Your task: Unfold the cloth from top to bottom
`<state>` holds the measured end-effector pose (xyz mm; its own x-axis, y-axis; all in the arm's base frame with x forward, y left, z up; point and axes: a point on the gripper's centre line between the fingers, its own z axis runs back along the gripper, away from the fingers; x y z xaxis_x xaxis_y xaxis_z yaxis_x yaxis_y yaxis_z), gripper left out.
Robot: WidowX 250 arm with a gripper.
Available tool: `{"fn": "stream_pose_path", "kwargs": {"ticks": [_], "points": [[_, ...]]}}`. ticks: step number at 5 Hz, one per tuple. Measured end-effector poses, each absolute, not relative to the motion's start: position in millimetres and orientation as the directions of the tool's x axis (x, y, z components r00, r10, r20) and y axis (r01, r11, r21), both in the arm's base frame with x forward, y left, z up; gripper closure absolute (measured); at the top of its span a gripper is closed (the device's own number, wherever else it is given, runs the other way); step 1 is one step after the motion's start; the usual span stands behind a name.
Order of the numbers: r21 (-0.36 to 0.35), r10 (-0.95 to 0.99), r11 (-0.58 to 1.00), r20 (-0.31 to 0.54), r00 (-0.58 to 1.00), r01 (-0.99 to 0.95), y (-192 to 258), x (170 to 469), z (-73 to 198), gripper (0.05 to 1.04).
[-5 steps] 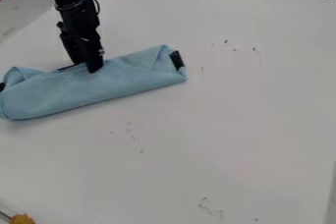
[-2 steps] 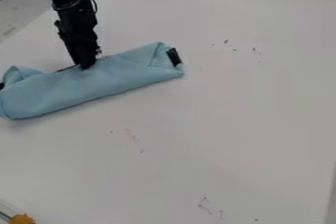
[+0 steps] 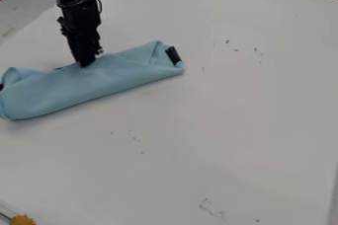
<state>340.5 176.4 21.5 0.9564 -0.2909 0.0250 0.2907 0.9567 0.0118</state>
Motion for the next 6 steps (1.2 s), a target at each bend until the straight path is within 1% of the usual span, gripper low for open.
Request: {"fn": "stream_pose_path", "kwargs": {"ticks": [1,2,3,4,5,6], "points": [[0.119,-0.343,0.933,0.005,0.939,0.340,168,347,59,1.025],[0.212,-0.344,0.919,0.018,0.939,0.333,149,350,97,1.026],[0.197,-0.270,0.946,0.040,0.962,0.258,129,328,112,1.026],[0.055,-0.183,0.982,0.012,0.983,0.182,103,297,94,1.026],[-0.057,-0.140,0.988,0.027,0.990,0.141,88,281,72,1.026],[-0.125,-0.111,0.985,0.068,0.992,0.119,86,276,63,1.026]]}}
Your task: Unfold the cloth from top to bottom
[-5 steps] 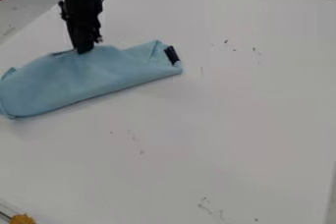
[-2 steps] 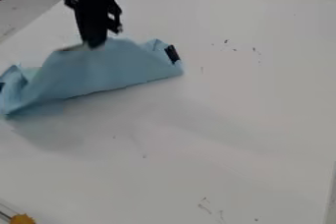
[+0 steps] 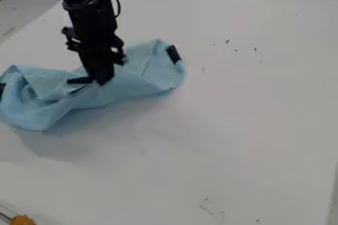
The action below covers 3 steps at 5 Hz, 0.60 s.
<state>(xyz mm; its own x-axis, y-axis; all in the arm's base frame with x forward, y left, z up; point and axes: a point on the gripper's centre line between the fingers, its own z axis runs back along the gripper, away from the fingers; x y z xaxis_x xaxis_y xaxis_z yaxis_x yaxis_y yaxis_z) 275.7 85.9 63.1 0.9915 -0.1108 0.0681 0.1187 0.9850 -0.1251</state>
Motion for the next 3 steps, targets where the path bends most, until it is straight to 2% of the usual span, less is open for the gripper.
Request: {"fn": "stream_pose_path", "kwargs": {"ticks": [1,2,3], "points": [[-0.173,-0.087,0.980,0.076,0.993,0.099,79,268,53,1.005],[-0.198,-0.045,0.979,0.059,0.997,0.056,71,258,41,0.847],[-0.178,-0.026,0.983,0.058,0.998,0.035,60,253,54,0.584]]}}
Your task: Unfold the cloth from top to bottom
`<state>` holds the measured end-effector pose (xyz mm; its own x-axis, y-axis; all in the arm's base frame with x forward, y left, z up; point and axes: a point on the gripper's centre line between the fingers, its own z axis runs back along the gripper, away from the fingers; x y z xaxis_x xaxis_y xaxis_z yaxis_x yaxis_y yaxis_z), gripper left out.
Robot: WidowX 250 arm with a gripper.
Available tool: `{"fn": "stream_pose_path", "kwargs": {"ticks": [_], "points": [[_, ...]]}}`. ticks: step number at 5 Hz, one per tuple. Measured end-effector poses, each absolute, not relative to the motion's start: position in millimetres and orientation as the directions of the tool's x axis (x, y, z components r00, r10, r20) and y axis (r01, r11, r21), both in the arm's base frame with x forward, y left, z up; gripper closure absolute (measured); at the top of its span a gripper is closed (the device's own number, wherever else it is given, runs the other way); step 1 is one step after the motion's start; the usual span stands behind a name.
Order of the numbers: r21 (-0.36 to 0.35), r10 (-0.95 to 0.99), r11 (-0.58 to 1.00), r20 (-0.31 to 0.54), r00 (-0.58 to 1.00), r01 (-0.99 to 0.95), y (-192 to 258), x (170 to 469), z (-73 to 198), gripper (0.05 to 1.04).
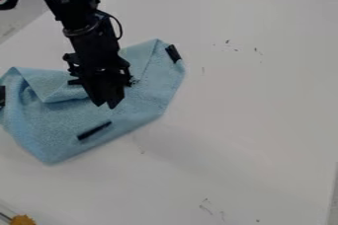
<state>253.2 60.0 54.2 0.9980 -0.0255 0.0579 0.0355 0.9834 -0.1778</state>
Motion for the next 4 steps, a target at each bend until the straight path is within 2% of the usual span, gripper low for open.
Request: {"fn": "stream_pose_path", "kwargs": {"ticks": [1,2,3,4], "points": [[-0.162,0.024,0.987,0.016,1.000,-0.021,44,242,58,0.285],[-0.066,0.084,0.995,0.053,0.995,-0.081,31,236,65,0.078],[0.041,0.001,0.999,0.052,0.999,-0.003,38,236,67,0.077],[0.072,-0.063,0.996,0.065,0.996,0.058,43,244,74,0.083]]}}
